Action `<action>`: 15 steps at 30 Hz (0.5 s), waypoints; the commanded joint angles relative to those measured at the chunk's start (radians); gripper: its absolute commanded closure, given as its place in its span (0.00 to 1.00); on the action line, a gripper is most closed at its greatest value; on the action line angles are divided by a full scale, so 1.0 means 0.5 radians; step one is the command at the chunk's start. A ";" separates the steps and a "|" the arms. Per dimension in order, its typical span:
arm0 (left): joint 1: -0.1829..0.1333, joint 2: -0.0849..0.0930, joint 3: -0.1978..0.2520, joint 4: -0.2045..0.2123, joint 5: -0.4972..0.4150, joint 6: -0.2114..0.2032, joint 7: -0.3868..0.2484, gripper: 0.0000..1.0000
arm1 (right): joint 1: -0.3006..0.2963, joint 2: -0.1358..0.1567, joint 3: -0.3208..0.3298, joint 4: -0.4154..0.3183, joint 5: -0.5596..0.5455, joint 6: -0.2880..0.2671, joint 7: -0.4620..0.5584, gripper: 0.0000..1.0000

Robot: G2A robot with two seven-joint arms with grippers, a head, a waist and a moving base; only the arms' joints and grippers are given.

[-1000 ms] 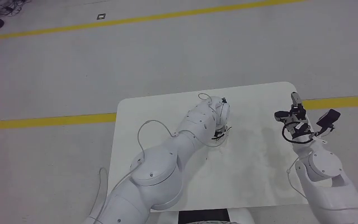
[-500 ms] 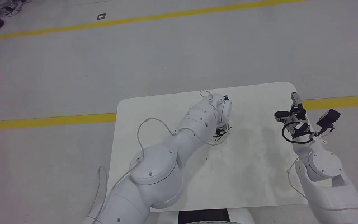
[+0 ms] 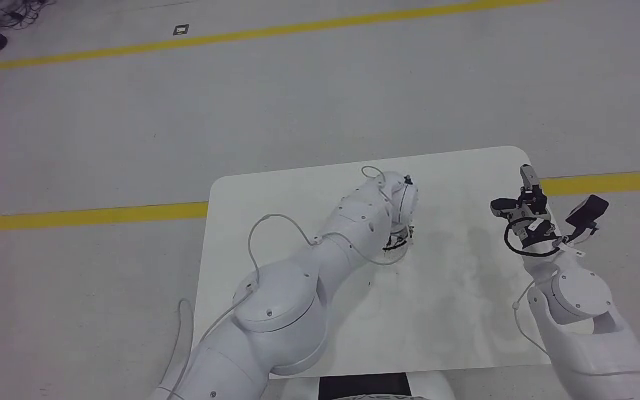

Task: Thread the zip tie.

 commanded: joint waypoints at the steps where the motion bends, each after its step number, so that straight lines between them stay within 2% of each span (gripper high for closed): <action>1: 0.000 0.000 0.002 -0.001 0.007 0.009 -0.007 0.78 | 0.000 0.000 0.000 0.000 0.000 0.000 0.000 0.00; 3: 0.001 0.000 0.003 -0.004 0.013 0.014 -0.011 0.86 | 0.000 0.000 0.000 0.000 0.000 0.000 0.000 0.00; 8: 0.012 0.000 0.017 -0.015 0.052 0.030 -0.029 0.89 | 0.000 0.000 0.000 0.000 0.000 0.000 0.000 0.00; 10: 0.017 -0.001 0.026 -0.018 0.073 0.042 -0.032 0.93 | 0.000 0.000 0.000 0.000 0.000 0.000 0.000 0.00; 15: 0.031 0.001 0.027 -0.016 0.105 0.059 -0.039 0.93 | 0.000 0.000 0.000 0.000 0.000 0.000 0.000 0.00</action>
